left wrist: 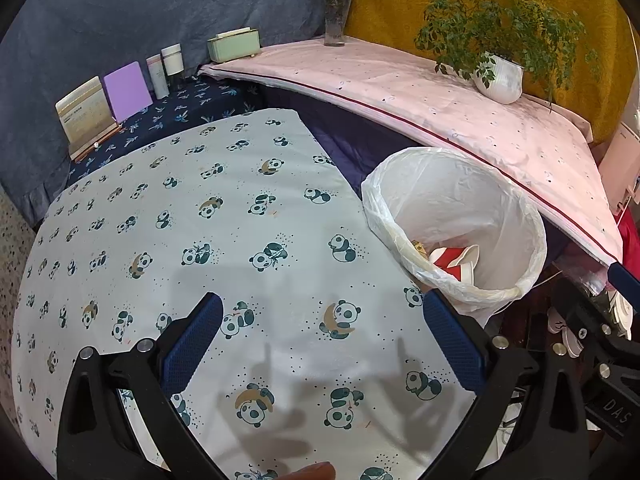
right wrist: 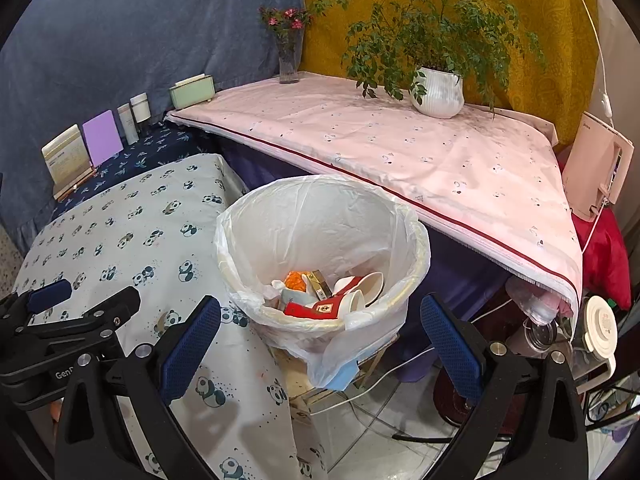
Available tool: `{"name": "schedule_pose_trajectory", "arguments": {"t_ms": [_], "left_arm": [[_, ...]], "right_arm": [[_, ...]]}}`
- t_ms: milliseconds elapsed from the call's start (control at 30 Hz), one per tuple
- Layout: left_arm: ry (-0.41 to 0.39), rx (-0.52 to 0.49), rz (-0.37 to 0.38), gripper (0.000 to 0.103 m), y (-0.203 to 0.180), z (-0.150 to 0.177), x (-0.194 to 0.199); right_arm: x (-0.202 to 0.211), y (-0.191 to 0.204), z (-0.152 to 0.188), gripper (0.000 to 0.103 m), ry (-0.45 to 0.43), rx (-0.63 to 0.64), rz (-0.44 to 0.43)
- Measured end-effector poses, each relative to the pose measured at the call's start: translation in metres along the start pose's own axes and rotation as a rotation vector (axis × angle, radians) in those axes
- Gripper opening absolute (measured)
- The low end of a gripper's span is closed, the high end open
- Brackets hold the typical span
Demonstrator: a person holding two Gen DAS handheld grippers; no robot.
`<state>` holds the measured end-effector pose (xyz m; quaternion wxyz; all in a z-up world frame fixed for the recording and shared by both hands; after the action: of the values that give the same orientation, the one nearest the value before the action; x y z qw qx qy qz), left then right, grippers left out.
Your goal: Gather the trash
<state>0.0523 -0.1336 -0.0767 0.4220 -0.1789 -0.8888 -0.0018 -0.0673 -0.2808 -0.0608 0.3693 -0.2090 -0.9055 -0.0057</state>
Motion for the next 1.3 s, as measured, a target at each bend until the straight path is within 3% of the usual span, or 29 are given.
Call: {"name": "schedule_pose_trajectory", "arguments": {"t_ms": [1300], "left_arm": [[-0.025,-0.038,0.005,0.096,-0.016,0.002,0.001]], "right_arm": [[-0.004,-0.007,0.01,0.096,0.017,-0.012,0.016]]}}
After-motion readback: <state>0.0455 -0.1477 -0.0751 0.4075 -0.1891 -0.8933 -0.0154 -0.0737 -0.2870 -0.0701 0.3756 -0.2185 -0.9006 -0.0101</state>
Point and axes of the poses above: each gripper's, at about its wrist camera, not at the fingertips, and x roughly against the way its jaws point, y to its left, z to its underside, the point moved 3 cm from there along -x, roughly the way its jaws point, and after that the axes turned 13 degrees about x, right-handed, at the moved point
